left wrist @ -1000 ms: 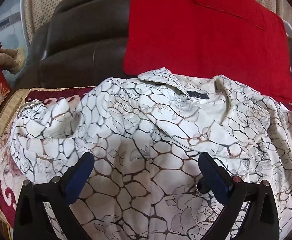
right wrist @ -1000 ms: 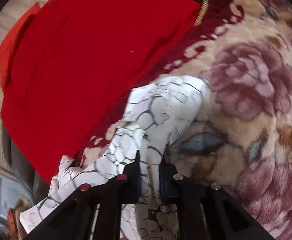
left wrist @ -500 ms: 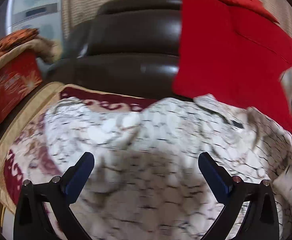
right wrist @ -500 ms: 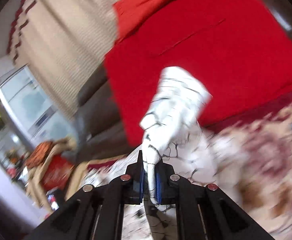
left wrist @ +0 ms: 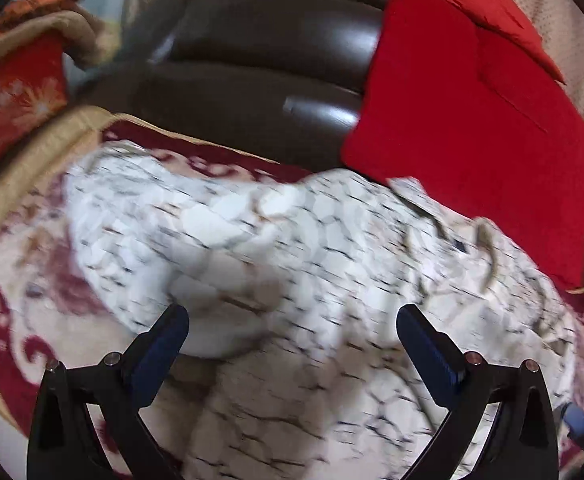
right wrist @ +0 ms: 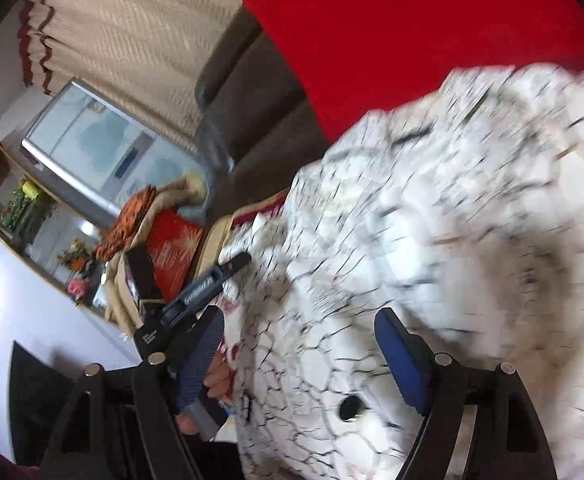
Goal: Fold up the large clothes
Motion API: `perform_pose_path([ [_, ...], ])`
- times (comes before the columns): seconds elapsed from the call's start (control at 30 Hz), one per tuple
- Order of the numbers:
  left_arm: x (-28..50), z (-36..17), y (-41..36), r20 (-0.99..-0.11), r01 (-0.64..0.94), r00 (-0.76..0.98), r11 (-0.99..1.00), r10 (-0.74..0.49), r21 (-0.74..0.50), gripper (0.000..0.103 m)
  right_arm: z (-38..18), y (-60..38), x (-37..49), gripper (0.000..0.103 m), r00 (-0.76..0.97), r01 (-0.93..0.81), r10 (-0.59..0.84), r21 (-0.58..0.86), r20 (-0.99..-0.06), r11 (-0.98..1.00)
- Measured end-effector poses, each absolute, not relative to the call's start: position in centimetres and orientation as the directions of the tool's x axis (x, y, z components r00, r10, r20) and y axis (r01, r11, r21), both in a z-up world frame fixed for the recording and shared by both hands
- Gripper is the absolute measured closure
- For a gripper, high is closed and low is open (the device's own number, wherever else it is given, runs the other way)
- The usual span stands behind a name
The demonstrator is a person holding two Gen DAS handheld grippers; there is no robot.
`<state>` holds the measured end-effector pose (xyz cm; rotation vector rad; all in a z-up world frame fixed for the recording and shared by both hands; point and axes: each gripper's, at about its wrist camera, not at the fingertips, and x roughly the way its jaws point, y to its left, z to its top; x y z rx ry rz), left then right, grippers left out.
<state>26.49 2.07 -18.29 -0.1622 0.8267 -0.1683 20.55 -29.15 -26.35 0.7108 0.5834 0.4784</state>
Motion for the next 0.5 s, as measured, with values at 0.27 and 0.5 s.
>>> perform_pose_path([
  [0.27,26.9,-20.5,-3.6,-0.756,0.292,0.517,0.913,-0.402,-0.286,0.066,-27.6,-36.6,17.8,0.026,0.873,-0.068,0.422,0.796,-0.245,0.601],
  [0.5,27.5,-21.7,-6.8,-0.777,0.329,0.432,0.883,-0.457,-0.336,0.031,-29.5,-41.2,17.2,0.037,0.892,0.01,0.375,0.84,-0.253,0.542],
])
